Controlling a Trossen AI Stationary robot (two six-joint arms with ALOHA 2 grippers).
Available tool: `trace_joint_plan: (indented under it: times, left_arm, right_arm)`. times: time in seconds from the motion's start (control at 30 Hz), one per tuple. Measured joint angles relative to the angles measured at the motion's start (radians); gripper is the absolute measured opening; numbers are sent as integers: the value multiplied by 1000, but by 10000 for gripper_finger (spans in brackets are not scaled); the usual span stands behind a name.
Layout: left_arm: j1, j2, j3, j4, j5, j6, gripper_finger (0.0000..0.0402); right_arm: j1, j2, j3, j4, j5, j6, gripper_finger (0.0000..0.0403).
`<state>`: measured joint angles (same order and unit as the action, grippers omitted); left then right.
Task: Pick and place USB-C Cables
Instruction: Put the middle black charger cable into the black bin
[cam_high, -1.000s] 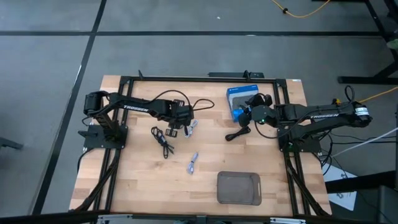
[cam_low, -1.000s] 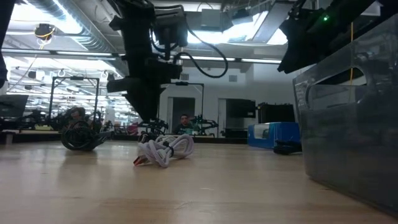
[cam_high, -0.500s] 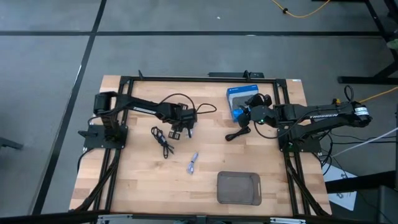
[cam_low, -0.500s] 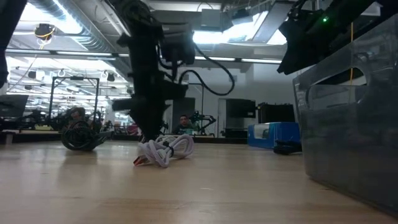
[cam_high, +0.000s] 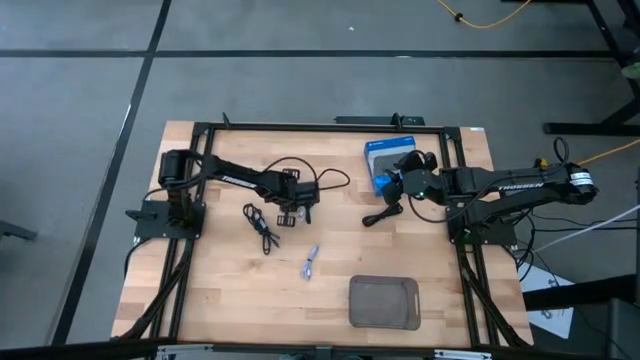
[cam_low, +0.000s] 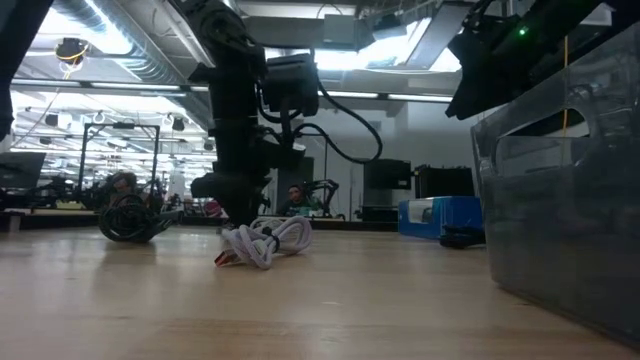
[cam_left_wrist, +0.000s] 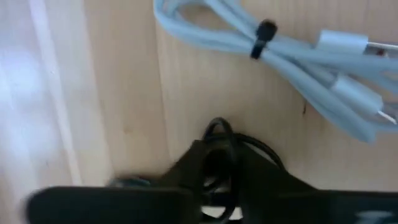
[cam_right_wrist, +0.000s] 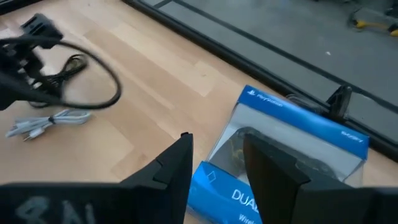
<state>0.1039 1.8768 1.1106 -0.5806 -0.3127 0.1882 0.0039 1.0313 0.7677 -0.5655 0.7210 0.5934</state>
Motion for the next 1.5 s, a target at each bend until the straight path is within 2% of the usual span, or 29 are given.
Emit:
trace_joint_plan:
  times: [0.07, 0.27, 0.43, 0.63, 0.77, 0.93, 1.07, 1.17, 1.33, 1.5]
  left_arm:
    - [-17, 3, -1, 3, -28, -13, 19]
    - [-80, -27, -3, -19, -79, -52, 8]
    - [-117, -105, 38, -21, -161, -51, 8]
    - [-137, -193, 120, 1, -217, -55, 8]
    - [-156, -212, 178, 67, -200, -93, 8]
    - [-201, -215, 216, 284, -31, -158, 8]
    - [-253, -214, 216, 483, 103, -225, 8]
    - [-304, -207, 216, 639, 142, -288, 8]
    - [-391, -111, 216, 976, 170, -293, 8]
    - [-432, 30, 216, 1191, 151, -378, 8]
  right_arm:
    - [0, 0, 0, 0, 44, 0, 145]
    - [-1, 0, 0, 0, 202, 0, 145]
    - [-1, 0, 0, 4, 278, 0, 145]
    - [-1, 0, 0, 7, 284, 0, 145]
    - [-1, 0, 0, 0, 234, -58, 145]
    - [-1, 0, 0, -32, 151, -169, 145]
    - [-1, 0, 0, -154, 49, -178, 145]
    - [-1, 0, 0, -288, -29, -79, 145]
    - [-1, 0, 0, -462, -72, 222, 145]
    - [-1, 0, 0, -500, -96, 263, 145]
